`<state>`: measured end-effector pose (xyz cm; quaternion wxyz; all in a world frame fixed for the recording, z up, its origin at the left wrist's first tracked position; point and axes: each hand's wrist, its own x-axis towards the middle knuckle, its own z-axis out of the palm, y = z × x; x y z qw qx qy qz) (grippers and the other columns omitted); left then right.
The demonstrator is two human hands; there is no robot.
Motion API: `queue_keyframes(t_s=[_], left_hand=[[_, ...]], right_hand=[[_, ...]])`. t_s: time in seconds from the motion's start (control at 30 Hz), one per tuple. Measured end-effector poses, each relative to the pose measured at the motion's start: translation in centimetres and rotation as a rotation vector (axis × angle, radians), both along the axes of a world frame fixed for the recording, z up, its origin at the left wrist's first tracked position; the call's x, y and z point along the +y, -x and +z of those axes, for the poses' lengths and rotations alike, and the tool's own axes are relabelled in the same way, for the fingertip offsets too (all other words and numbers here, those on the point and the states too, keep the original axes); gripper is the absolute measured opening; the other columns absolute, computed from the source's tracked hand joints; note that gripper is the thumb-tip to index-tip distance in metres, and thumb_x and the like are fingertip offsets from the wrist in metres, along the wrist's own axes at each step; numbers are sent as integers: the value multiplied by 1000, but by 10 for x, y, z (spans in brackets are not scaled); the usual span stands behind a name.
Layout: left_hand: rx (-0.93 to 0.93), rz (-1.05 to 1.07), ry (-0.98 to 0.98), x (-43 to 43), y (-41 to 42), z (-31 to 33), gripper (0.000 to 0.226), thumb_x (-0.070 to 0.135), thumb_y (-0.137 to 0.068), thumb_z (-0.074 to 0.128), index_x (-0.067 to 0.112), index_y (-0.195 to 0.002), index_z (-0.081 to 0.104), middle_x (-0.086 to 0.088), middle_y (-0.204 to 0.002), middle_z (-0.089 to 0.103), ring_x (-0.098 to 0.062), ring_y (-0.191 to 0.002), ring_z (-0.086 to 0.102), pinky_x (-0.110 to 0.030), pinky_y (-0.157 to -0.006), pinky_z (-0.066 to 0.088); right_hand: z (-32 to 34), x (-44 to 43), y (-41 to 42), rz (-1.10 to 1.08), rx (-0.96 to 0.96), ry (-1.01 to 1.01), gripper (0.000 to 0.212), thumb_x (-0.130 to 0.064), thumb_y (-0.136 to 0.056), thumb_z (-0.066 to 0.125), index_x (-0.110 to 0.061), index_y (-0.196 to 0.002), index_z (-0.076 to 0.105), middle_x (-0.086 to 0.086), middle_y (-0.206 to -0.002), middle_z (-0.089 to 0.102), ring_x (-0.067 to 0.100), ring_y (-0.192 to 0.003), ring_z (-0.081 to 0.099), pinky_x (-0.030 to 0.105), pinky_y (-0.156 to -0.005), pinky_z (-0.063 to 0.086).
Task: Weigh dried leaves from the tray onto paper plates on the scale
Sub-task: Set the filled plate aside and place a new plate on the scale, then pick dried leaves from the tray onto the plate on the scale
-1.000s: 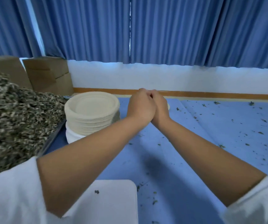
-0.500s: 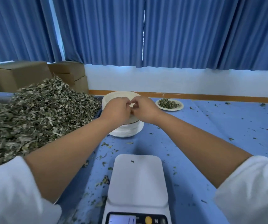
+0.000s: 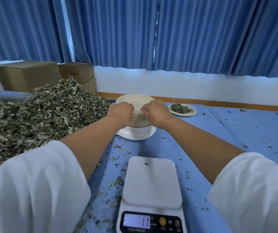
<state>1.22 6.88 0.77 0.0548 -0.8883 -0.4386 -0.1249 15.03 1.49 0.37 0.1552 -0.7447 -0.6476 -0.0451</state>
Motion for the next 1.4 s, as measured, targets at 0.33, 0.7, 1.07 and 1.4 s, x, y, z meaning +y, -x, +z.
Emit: queue_keyframes(t_s=[0.33, 0.7, 1.07, 1.4], left_hand=[[-39, -50, -216, -5, 3, 4, 21, 2, -91, 43, 18, -79, 43, 0, -79, 44, -26, -87, 56, -32, -76, 34], [-305, -303, -201, -50, 39, 2, 29, 19, -102, 36, 14, -110, 64, -2, -107, 62, -24, -105, 52, -40, -90, 37], [-400, -548, -124, -142, 69, -35, 22, 6, -96, 44, 5, -93, 65, -9, -96, 63, -24, -93, 53, -39, -84, 41], [-707, -579, -65, -160, 89, -92, 27, 24, -91, 49, 11, -90, 74, 8, -90, 68, -4, -90, 58, -24, -84, 45]], right_hand=[[7, -1, -2, 42, 7, -123, 33, -20, -102, 39, -8, -105, 69, 9, -113, 60, 29, -115, 44, 40, -97, 39], [13, -69, 6, 217, 325, -341, 21, -17, -96, 53, -13, -103, 73, 5, -102, 62, 8, -91, 52, 16, -81, 36], [-31, -140, -1, -246, 1237, -509, 29, -7, -82, 67, -10, -111, 64, 8, -108, 62, 14, -73, 63, 23, -64, 52], [-74, -178, 15, -260, 1265, -393, 38, -7, -82, 64, -17, -119, 61, 1, -103, 64, 12, -82, 65, 22, -67, 53]])
